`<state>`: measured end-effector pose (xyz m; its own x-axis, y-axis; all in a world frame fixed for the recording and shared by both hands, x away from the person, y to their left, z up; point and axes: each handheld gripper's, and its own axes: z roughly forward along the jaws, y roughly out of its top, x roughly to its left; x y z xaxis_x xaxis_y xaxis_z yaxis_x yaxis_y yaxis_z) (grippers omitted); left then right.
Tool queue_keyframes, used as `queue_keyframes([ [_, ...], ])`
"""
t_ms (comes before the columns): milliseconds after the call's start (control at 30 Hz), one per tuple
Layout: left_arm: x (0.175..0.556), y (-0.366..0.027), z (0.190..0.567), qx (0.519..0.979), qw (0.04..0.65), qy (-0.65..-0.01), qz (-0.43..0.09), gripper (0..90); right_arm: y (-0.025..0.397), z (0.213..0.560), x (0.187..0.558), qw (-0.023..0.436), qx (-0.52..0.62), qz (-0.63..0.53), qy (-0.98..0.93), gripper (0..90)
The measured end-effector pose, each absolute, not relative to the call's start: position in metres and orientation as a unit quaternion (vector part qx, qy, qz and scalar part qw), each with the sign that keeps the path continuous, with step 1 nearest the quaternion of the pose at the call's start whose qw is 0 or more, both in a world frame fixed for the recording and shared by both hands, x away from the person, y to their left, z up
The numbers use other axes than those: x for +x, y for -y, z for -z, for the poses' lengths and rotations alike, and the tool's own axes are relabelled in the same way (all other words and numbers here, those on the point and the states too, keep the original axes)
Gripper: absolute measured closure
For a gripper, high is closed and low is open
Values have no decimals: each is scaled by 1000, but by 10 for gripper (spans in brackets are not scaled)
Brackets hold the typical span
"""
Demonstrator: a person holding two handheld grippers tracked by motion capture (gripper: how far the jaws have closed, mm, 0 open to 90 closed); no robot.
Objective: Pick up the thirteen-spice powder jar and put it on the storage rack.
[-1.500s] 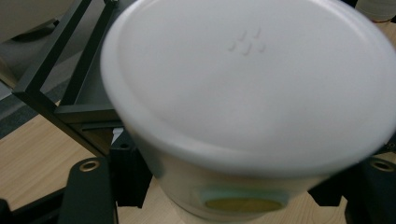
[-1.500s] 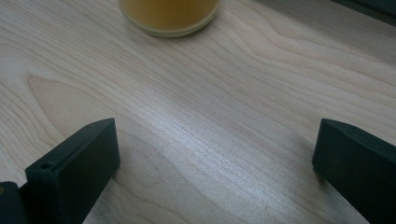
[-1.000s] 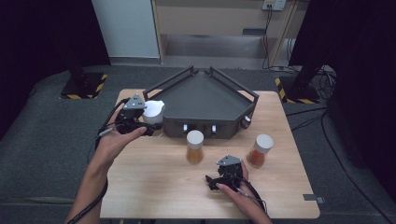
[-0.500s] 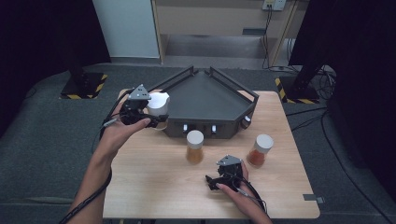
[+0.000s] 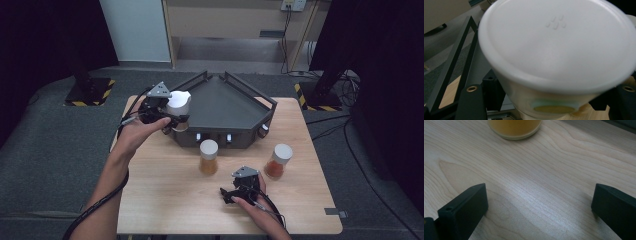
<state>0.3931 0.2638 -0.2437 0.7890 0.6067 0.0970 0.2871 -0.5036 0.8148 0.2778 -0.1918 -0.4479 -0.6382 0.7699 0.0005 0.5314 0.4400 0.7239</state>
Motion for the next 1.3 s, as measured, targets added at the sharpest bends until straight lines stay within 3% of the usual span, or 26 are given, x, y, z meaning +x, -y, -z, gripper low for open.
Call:
queue_keyframes([
  [1300, 452, -244, 258, 844, 415, -285, -186, 292, 192, 448, 278, 167, 391, -356, -832, 6],
])
